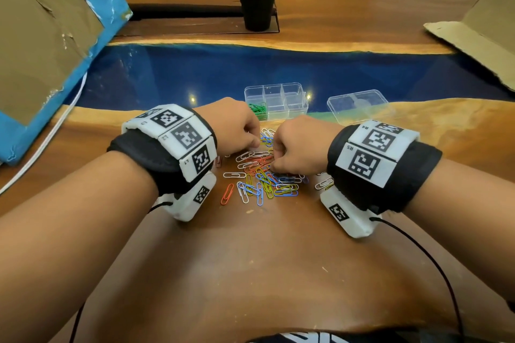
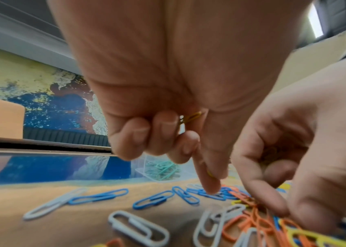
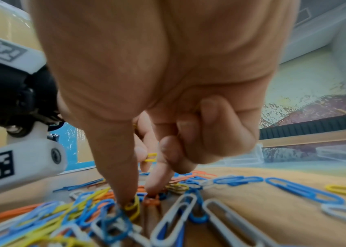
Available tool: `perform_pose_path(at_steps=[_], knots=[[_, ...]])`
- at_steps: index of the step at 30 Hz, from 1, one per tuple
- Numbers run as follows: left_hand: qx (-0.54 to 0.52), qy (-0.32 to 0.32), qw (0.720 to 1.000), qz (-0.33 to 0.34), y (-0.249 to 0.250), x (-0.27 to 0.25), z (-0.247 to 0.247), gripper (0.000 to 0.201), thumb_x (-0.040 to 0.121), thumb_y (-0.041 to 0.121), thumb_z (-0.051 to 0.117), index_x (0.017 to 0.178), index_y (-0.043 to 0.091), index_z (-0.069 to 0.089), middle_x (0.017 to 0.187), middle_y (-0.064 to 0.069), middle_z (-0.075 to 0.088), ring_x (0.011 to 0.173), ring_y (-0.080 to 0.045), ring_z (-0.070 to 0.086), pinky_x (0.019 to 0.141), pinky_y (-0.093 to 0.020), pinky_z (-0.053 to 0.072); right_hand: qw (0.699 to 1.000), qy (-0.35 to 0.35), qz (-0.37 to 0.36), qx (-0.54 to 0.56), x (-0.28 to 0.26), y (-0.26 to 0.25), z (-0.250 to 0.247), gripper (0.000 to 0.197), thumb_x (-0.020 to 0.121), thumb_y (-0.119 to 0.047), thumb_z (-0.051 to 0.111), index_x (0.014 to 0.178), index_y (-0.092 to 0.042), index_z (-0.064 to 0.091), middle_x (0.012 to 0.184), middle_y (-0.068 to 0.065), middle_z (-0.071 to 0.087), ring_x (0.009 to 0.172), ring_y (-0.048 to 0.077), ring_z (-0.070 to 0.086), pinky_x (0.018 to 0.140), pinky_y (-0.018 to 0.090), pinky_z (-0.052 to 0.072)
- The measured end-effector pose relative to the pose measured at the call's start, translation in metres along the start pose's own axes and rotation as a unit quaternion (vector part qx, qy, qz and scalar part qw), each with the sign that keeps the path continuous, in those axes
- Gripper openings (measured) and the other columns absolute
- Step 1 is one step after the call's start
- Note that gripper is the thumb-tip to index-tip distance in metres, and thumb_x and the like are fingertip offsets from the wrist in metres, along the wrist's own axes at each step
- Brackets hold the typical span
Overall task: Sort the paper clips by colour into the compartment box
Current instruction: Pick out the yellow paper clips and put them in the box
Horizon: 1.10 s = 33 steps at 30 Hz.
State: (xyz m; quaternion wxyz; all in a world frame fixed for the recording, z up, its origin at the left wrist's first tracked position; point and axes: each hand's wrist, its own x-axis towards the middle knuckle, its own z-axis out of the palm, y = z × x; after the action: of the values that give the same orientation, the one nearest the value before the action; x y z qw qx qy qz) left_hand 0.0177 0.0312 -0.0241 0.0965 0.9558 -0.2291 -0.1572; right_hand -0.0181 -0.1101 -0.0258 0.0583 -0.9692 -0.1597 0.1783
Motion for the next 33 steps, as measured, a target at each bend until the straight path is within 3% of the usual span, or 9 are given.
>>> perform_pose_path(at_steps=[6,10,13,16,21,24,26,29,33], knots=[[-0.007,0.022,0.999,-0.024,0.0,0.006,-0.001,0.016,0.095,0.02,0.038,0.087,0.015,0.05,0.069,0.006,0.046,0.081,-0.021,0.046,0.07,-0.027,0.033,1.0,-0.023,-0.009,0.003,0.0,-0.005,0.0,0.031,0.079,-0.035,0.064,0.092,-0.008,0.071,0.093,0.01,0.07,0.089,0.025,0.064,0.075,0.032,0.054],[0.025,0.067,0.997,-0.025,0.005,0.017,-0.008,0.02,0.095,0.018,0.038,0.095,0.011,0.057,0.088,-0.006,0.058,0.087,-0.025,0.052,0.07,-0.03,0.037,0.999,-0.043,-0.008,0.015,0.0,-0.003,-0.001,0.034,0.082,-0.036,0.061,0.092,-0.005,0.07,0.092,0.012,0.07,0.088,0.026,0.063,0.077,0.034,0.053],[0.049,0.095,0.994,-0.03,0.011,0.031,-0.014,0.025,0.095,0.017,0.039,0.105,0.007,0.059,0.103,-0.012,0.063,0.091,-0.028,0.054,0.071,-0.033,0.041,0.998,-0.046,-0.002,0.05,-0.003,0.003,-0.004,0.029,0.088,-0.035,0.052,0.085,-0.007,0.061,0.084,0.01,0.061,0.078,0.025,0.053,0.068,0.03,0.046],[0.081,0.087,0.992,-0.03,0.019,0.046,-0.017,0.023,0.094,0.017,0.043,0.1,0.005,0.061,0.101,-0.014,0.062,0.084,-0.029,0.051,0.067,-0.031,0.038,0.996,-0.047,0.01,0.069,-0.006,0.008,-0.006,0.027,0.093,-0.033,0.043,0.081,-0.011,0.054,0.08,0.009,0.054,0.077,0.025,0.048,0.057,0.026,0.035],[0.093,0.068,0.993,-0.007,0.03,0.062,-0.019,0.021,0.091,0.018,0.053,0.102,0.008,0.068,0.104,-0.012,0.068,0.096,-0.033,0.063,0.069,-0.034,0.046,0.992,-0.046,0.045,0.11,-0.004,0.02,-0.013,0.035,0.1,-0.022,0.029,0.068,-0.012,0.041,0.07,0.003,0.039,0.068,0.021,0.041,0.055,0.026,0.031],[0.071,0.06,0.996,0.005,0.032,0.064,-0.02,0.022,0.088,0.012,0.057,0.108,0.015,0.066,0.11,-0.008,0.066,0.099,-0.029,0.063,0.081,-0.036,0.051,0.98,-0.007,0.086,0.18,0.002,0.031,-0.017,0.038,0.099,-0.02,0.031,0.062,-0.018,0.039,0.064,-0.002,0.039,0.055,0.012,0.038,0.05,0.016,0.031],[0.05,0.069,0.996,0.014,0.031,0.061,-0.021,0.03,0.087,0.009,0.057,0.115,0.018,0.064,0.111,-0.004,0.065,0.102,-0.025,0.061,0.086,-0.036,0.052,0.976,0.013,0.095,0.197,0.01,0.038,-0.023,0.039,0.1,-0.024,0.032,0.063,-0.017,0.04,0.062,-0.001,0.041,0.055,0.017,0.04,0.049,0.018,0.033],[0.021,0.092,0.995,0.028,0.028,0.055,-0.025,0.036,0.087,0.004,0.054,0.118,0.021,0.062,0.108,0.0,0.068,0.103,-0.019,0.06,0.09,-0.036,0.051,0.977,0.043,0.106,0.183,0.026,0.044,-0.035,0.04,0.1,-0.033,0.036,0.063,-0.018,0.043,0.062,-0.001,0.045,0.052,0.011,0.042,0.05,0.02,0.035],[-0.014,0.113,0.993,0.01,0.021,0.047,-0.029,0.04,0.088,0.005,0.052,0.123,0.025,0.058,0.107,0.002,0.069,0.104,-0.018,0.06,0.092,-0.037,0.05,0.967,0.05,0.116,0.222,0.045,0.037,-0.05,0.033,0.097,-0.027,0.048,0.068,-0.013,0.052,0.061,0.003,0.052,0.051,0.017,0.048,0.053,0.025,0.043]])
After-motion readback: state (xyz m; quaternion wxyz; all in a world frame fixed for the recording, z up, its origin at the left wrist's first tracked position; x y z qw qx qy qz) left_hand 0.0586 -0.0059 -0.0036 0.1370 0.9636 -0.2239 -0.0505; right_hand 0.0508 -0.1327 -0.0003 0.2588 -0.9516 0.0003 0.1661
